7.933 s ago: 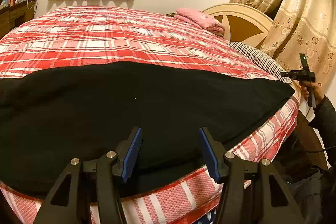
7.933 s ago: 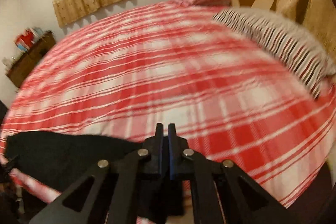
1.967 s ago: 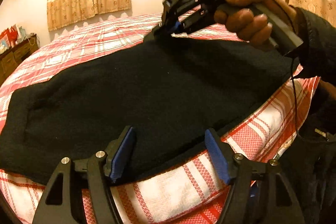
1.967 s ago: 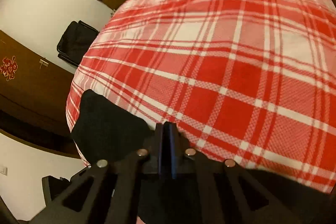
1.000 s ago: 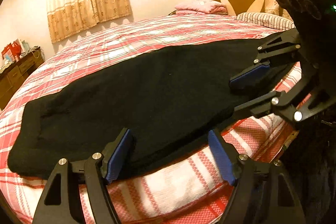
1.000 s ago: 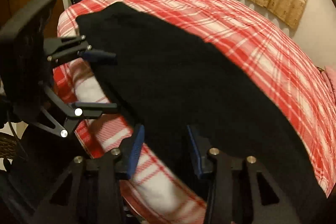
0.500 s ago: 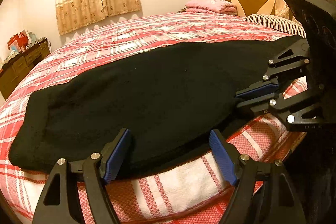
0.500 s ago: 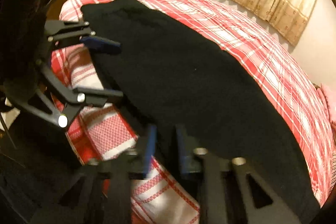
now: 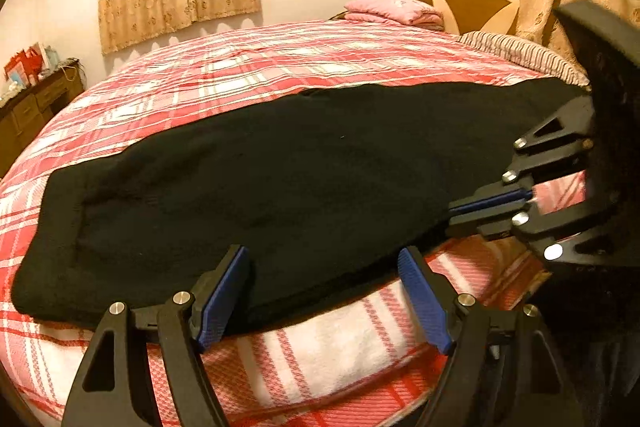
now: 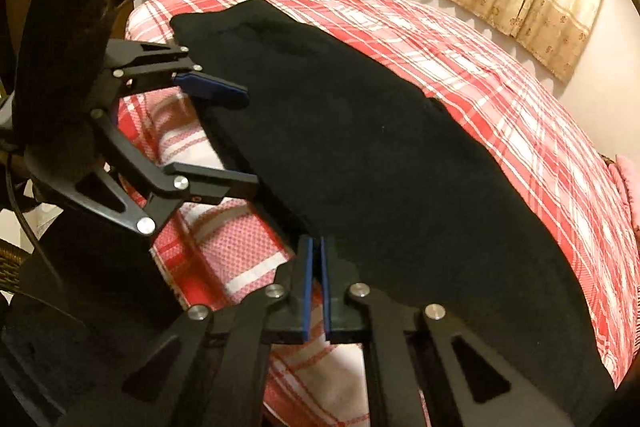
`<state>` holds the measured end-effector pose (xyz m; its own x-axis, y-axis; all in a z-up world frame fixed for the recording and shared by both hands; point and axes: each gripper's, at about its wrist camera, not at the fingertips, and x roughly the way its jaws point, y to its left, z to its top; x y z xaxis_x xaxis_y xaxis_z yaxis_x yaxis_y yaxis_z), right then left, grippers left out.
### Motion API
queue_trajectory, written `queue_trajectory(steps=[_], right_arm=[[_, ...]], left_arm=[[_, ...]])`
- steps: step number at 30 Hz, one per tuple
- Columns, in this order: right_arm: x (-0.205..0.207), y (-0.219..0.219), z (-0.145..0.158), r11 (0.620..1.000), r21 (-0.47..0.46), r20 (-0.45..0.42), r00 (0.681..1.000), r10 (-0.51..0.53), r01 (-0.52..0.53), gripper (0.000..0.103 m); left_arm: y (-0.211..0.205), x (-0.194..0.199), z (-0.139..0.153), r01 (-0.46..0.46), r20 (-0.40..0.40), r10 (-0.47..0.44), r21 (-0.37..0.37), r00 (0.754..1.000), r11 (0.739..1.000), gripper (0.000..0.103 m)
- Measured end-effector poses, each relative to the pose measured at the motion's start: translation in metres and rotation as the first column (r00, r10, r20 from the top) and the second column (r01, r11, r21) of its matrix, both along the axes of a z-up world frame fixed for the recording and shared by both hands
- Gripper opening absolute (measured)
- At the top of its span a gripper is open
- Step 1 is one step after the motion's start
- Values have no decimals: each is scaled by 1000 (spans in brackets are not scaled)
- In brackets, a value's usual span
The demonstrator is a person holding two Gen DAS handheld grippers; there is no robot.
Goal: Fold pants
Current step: 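Grasp the folded pants edge with the right gripper beside the left gripper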
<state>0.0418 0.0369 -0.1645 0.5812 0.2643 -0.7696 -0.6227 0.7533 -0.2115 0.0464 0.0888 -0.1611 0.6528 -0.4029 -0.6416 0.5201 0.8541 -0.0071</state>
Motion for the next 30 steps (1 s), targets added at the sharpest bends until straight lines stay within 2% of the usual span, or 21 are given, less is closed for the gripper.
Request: queue_trajectory(steps=[7,11,13,15,20,23,25,27,30], right_arm=[[8,-4,-12,1000,20,-41,999,-20,20,7],[4,-9,-3,999,41,-26,999,-34,35,9],[3,-18,3,996,66,-24,998,-57,59,19],[3,-28,8,992,88,-22,996,-86,88,28],[10,-50,9,979,112,-35,985,-168,171,34],[10,-49,2,981,95,-48,985,-166,170,34],[9,-45,-6,985,57,-58,986,-157,160,40],[4,-43,-7,989,40,-37,989,-144,145,43],[0,-51,0,985,73,-42,988,-152,155,43]], left_arm=[[2,-8,8,22,37,-22,-4,999,1000,78],[18,1,4,-51,43,49,28,998,998,78],[27,5,-3,-84,25,83,36,996,996,78],[33,3,-8,-73,19,73,22,997,997,78],[23,0,-12,-45,7,45,93,999,995,82],[22,-4,-14,-25,-1,25,109,1000,994,83],[21,-6,-15,-20,16,18,127,1000,992,84],[23,-7,-12,-28,25,26,109,999,994,84],[29,-6,-3,-51,24,50,41,998,998,84]])
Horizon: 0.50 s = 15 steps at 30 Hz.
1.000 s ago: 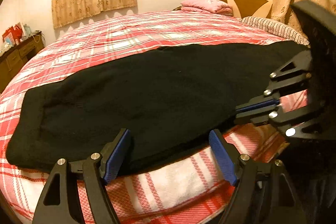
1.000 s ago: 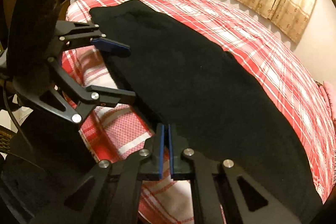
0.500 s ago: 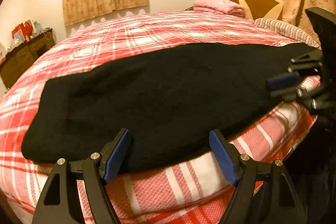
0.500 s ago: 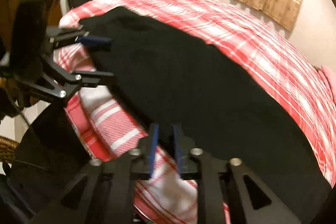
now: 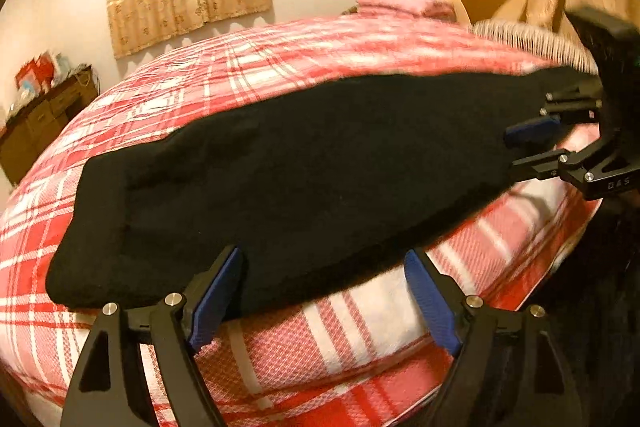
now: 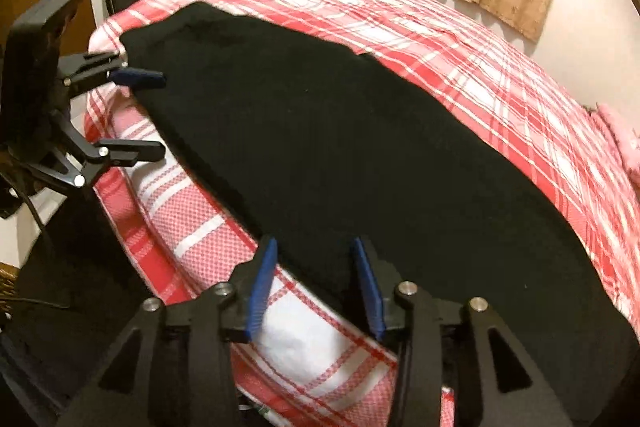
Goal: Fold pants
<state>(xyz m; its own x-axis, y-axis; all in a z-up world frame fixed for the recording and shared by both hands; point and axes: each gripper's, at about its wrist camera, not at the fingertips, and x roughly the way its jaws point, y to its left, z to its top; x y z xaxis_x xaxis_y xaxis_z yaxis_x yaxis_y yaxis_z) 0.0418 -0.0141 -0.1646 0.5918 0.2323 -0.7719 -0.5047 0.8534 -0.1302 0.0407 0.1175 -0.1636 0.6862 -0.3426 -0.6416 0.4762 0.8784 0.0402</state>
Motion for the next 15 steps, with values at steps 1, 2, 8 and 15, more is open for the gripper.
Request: queue_trajectory(steps=[1,2,8,15], right_arm=[[0,-8,4,1000,17,5,1000,-17,17,43],[-1,-18,9,999,32,13,999,-43,42,44],[-15,-112,46,956,144,42,964,-263,255,50],[-45,-225,69,848,117,69,848,-525,516,52]], left_arm=[[1,0,3,-9,3,9,-27,1000,1000,84],[2,0,7,-20,8,21,-55,1000,998,84],[-9,1,5,-33,20,34,-54,999,998,84],[-8,6,1,-71,-3,71,-74,997,995,84]])
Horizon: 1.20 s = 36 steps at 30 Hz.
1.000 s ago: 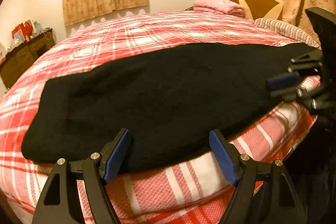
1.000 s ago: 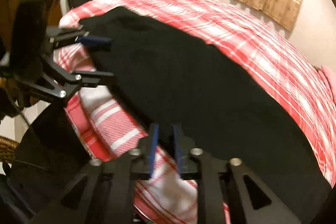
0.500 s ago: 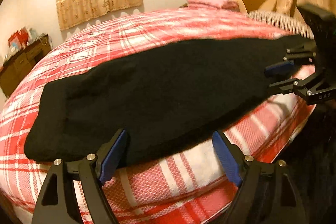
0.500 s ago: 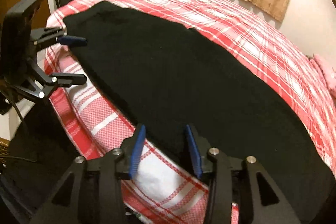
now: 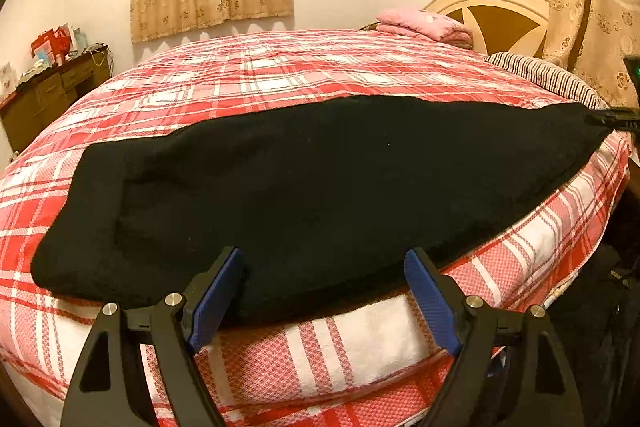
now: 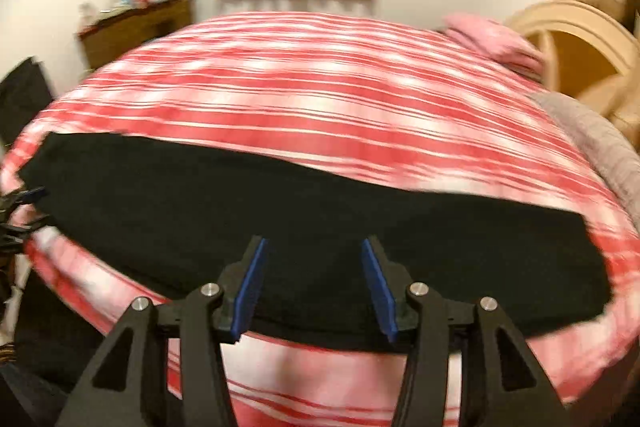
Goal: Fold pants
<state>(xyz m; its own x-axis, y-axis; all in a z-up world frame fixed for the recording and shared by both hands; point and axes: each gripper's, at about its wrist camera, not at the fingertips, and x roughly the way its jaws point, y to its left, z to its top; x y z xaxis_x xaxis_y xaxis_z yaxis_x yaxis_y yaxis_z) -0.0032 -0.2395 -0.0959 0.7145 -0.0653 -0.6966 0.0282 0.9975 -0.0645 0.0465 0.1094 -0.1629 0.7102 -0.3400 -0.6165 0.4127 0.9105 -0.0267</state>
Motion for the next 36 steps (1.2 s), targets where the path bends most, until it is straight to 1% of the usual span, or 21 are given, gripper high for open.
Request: queue_trajectory(steps=[2,5,6,8,9,10,14,18,22,27,28,29,30,31,33,36], right_arm=[[-12,-18,0,998,-58,-24,999,-22,21,52],[-31,-35,-2,986,-166,-26,999,-34,29,52],[-35,-37,-4,979,-201,-28,999,-34,28,52],[-43,-42,-10,952,-305,-36,999,-34,22,52],[-42,-45,-13,943,-333,-42,999,-33,17,52],[-42,-47,-15,937,-350,-49,998,-30,11,52],[-38,-51,-20,929,-370,-70,997,-17,-10,51],[-34,-43,-29,901,-432,-88,996,6,-44,51],[-39,-38,-31,874,-480,-97,995,31,-74,51],[-32,-36,-34,860,-504,-89,995,41,-80,50],[-29,-35,-35,858,-506,-86,995,46,-83,44],[-27,-35,-36,865,-493,-90,994,54,-92,35],[-26,-35,-36,877,-469,-99,993,66,-105,13],[-25,-34,-36,884,-454,-100,992,71,-109,11],[-30,-31,-35,879,-464,-94,993,74,-110,8],[-40,-30,-31,882,-458,-85,994,74,-105,5]], left_arm=[[-2,1,0,-2,-4,2,4,1000,1000,84],[-6,1,0,0,-12,0,14,1000,1000,84],[-7,2,1,2,-13,-2,16,1000,1000,84],[-10,1,1,9,-15,-9,23,1000,1000,84],[-10,1,1,13,-18,-12,22,1000,1000,84],[-11,1,1,13,-19,-12,22,1000,1000,84],[-12,1,-1,13,-22,-12,32,1000,999,84],[-11,1,-1,12,-26,-12,22,1000,1000,84],[-11,0,-3,12,-25,-11,23,1000,1000,84],[-11,1,-3,13,-26,-12,24,1000,1000,84],[-10,1,-3,13,-26,-12,24,1000,1000,84],[-10,1,-3,12,-27,-12,23,1000,1000,84],[-10,0,-3,12,-27,-11,22,1000,1000,84],[-10,0,-2,11,-27,-11,21,1000,1000,84],[-9,0,-3,11,-27,-10,16,1000,1000,84],[-9,0,-3,12,-26,-11,17,1000,1000,84]])
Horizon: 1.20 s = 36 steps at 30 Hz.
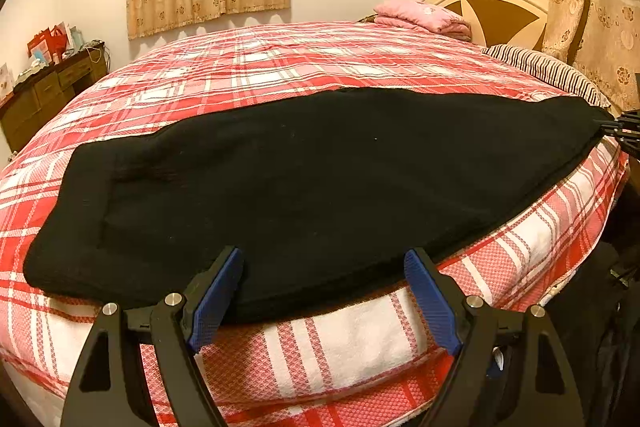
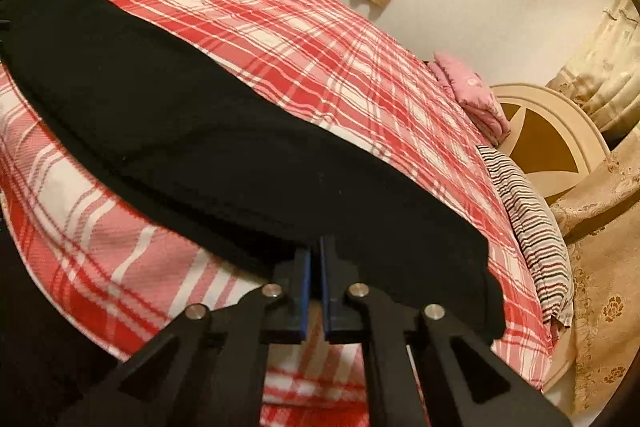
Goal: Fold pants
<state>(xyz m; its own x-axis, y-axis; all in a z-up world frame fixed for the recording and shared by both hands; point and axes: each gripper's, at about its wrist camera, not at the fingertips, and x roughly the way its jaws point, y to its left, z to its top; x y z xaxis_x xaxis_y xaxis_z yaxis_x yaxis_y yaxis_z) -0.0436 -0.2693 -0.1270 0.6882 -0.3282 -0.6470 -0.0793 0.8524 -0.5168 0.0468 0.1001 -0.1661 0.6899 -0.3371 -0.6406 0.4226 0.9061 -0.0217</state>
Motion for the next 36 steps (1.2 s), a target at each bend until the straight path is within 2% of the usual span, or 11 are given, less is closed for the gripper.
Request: queue_trajectory(steps=[8,9,13,17,21,23,25,27,30,32,36], right_arm=[[-6,-3,-11,1000,-9,14,1000,-17,17,7],[-6,-4,-8,1000,14,13,1000,-24,23,11],[-15,-10,8,997,69,25,999,-40,38,54],[-20,-31,30,977,202,66,995,-79,64,54],[-12,-74,45,919,363,104,973,-205,155,55],[-2,-100,45,867,452,82,958,-276,211,57],[8,-134,32,769,550,-23,927,-375,325,57],[8,-149,28,729,598,-27,918,-397,333,56],[5,-143,31,748,583,-16,925,-380,317,56],[-2,-136,39,755,592,38,926,-376,282,57],[-2,-134,41,781,555,73,919,-388,286,65]], left_arm=[[0,-1,3,1,2,-1,8,1000,1000,84],[0,-1,4,0,3,0,4,1000,1000,84],[2,-1,5,-8,6,8,-12,1000,1000,84],[2,0,6,-28,22,28,1,999,1000,84],[16,4,10,-87,32,87,-7,996,996,84],[26,10,8,-124,12,124,-11,992,992,84],[32,11,5,-137,7,137,-6,991,991,84],[32,11,4,-134,19,134,14,991,991,84],[31,7,14,-154,94,148,54,985,987,84],[34,7,22,-180,131,170,71,977,981,84],[56,22,17,-284,104,274,92,956,954,84]])
